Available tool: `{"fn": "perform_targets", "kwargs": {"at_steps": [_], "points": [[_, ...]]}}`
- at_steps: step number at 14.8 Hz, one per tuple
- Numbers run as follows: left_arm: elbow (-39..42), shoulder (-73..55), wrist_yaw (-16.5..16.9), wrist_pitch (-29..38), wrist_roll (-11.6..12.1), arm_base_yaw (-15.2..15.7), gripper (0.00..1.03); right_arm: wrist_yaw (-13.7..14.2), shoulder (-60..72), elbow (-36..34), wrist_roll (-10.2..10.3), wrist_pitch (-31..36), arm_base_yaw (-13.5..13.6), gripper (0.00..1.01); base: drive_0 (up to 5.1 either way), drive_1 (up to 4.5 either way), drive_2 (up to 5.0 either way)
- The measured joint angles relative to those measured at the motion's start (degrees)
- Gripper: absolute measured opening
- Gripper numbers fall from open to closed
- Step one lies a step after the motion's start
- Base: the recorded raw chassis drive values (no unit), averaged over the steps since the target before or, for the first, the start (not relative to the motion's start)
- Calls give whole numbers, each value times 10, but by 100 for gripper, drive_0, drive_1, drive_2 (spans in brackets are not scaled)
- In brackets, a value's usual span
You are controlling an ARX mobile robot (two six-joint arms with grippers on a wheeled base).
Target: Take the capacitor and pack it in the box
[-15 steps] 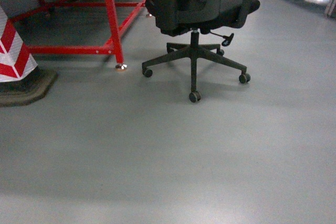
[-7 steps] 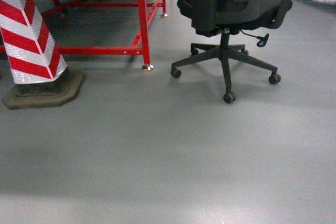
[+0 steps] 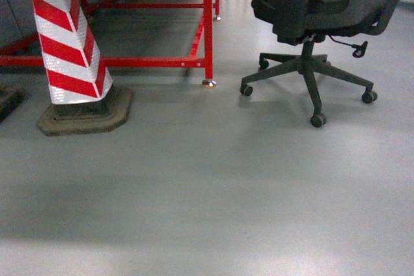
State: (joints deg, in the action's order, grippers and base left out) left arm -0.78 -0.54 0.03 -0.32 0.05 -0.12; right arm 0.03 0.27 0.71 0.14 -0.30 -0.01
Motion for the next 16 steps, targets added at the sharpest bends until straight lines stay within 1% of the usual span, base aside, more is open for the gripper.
{"fn": "perform_targets", "kwargs": {"at_steps": [16], "points": [[0, 0, -1, -1, 0, 0, 44, 0, 0, 0, 0, -1, 0, 98, -503, 246, 246]]}}
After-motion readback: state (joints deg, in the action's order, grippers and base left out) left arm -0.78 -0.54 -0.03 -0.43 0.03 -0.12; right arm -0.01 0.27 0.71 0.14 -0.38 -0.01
